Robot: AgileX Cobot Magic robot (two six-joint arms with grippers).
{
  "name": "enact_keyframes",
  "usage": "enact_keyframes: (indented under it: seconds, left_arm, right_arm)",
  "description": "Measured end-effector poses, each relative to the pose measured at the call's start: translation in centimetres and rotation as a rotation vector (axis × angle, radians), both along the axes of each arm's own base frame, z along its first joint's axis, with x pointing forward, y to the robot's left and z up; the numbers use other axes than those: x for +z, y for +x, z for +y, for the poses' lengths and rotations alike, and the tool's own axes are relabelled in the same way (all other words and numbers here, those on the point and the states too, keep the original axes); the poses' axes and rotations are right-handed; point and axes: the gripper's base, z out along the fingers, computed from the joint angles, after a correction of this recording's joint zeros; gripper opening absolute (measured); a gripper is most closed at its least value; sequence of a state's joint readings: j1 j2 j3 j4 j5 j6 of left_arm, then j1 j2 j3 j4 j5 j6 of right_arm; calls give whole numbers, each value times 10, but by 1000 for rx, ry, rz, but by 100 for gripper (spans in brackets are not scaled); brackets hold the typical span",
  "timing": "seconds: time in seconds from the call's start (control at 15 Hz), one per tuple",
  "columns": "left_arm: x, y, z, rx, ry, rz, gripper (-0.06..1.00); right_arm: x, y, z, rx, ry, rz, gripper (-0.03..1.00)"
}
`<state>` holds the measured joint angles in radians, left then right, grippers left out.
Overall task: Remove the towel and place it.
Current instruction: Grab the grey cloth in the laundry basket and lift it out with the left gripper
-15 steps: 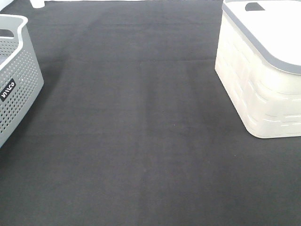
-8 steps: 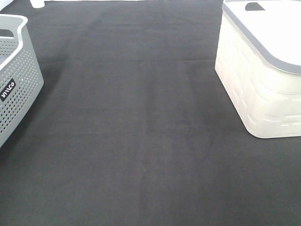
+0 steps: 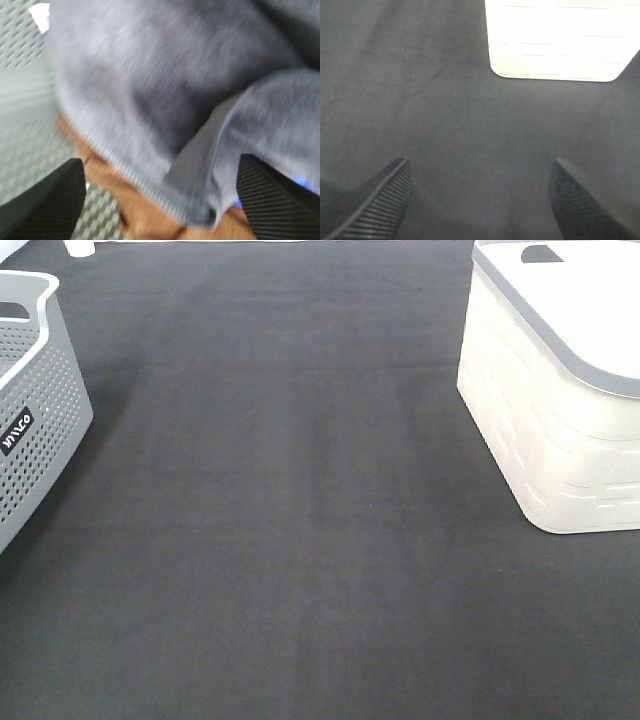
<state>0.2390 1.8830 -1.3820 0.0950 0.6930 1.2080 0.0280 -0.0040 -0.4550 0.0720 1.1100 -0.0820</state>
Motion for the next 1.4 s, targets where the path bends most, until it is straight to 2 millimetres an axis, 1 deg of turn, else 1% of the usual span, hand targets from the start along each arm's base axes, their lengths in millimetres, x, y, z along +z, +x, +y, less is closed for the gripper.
enact_keyframes:
  seconds: [0.07, 0.27, 0.33, 0.4, 0.47, 0.53, 0.6, 0.67, 0.73, 0.93, 1.07, 1.27, 1.33, 1.4]
  left_arm:
    - [-3, 2, -2, -7, -1, 3, 77]
    - [-26, 9, -10, -33, -10, 48, 76]
    - [-31, 10, -10, -43, 3, 64, 73]
    - [-31, 10, -9, -44, 5, 66, 71]
    - [-31, 10, -9, -50, 15, 68, 62]
    - [-31, 10, -8, -55, 25, 71, 51]
    - [-31, 10, -8, -56, 28, 71, 37]
    - [-31, 10, -8, -38, 19, 68, 21]
    - [-31, 10, -8, -24, 13, 65, 15]
    - [-31, 10, -8, -7, 10, 63, 11]
    - [-32, 10, -7, 3, 10, 63, 0]
    - [-27, 9, -5, 14, 33, 60, 0]
    - [-22, 6, -5, 20, 35, 57, 0]
    - [-11, 3, -6, 27, 37, 51, 0]
  right_arm:
    - [0, 0, 0, 0, 0, 0, 74]
    - [0, 0, 0, 0, 0, 0, 74]
    - [0, 0, 0, 0, 0, 0, 74]
    - [0, 0, 0, 0, 0, 0, 74]
    - [0, 0, 0, 0, 0, 0, 74]
    - [0, 0, 0, 0, 0, 0, 74]
    - [0, 0, 0, 0, 0, 0, 74]
    - [0, 0, 0, 0, 0, 0, 74]
    - [0, 0, 0, 0, 0, 0, 74]
    - [0, 0, 0, 0, 0, 0, 74]
    - [0, 0, 0, 0, 0, 0, 74]
    - [0, 0, 0, 0, 0, 0, 74]
    - [0, 0, 0, 0, 0, 0, 74]
    - [0, 0, 0, 0, 0, 0, 74]
